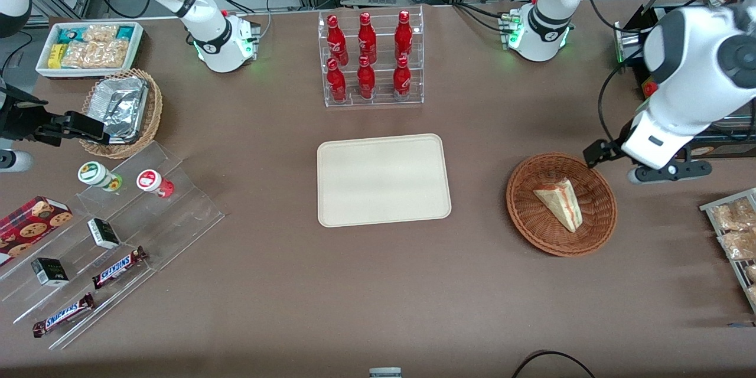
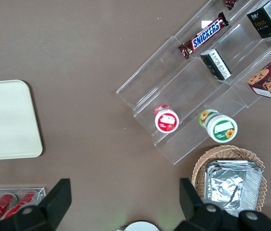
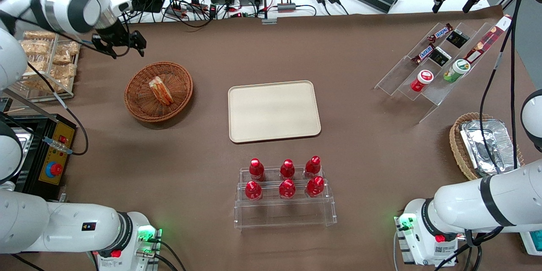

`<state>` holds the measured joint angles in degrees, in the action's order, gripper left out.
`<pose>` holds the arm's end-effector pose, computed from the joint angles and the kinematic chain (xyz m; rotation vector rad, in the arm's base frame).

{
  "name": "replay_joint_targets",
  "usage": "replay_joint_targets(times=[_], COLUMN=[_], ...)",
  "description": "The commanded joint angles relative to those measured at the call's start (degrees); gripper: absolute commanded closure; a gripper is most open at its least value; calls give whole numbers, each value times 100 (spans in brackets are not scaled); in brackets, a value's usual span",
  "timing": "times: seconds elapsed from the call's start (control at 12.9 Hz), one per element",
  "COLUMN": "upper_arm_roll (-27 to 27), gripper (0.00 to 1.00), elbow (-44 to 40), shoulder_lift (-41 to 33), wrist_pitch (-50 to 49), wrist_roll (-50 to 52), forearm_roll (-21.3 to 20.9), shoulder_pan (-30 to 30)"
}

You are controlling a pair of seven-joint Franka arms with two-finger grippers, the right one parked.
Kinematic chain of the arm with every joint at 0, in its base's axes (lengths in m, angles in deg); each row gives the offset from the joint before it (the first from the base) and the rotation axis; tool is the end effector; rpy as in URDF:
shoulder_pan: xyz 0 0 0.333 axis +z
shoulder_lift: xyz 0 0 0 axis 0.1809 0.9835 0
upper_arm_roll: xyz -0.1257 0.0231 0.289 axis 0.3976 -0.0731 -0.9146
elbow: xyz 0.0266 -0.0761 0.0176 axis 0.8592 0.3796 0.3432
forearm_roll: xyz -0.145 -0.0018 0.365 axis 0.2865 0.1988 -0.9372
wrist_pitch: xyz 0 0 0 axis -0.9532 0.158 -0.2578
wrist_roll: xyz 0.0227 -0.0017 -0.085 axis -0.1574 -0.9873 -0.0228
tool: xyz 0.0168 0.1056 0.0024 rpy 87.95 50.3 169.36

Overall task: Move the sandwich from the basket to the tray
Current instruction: 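Lower the left gripper over the wrapped sandwich in the wicker basket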

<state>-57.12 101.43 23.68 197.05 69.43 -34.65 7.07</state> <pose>0.5485 -0.0391 0.4360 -3.0966 -0.2504 -0.0516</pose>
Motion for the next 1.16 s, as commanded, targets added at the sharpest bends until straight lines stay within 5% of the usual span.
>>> replay_joint_targets(times=[0.0, 0.54, 1.09], upper_arm_roll=[10, 27, 71], gripper=[0, 0, 0], elbow=[659, 845, 862], shoulder_lift=[-63, 710, 1168], wrist_pitch=[809, 1917, 2403], wrist_roll=[828, 1999, 2062], forearm_roll=[-23, 3, 3], shoulder_pan=[1, -52, -114])
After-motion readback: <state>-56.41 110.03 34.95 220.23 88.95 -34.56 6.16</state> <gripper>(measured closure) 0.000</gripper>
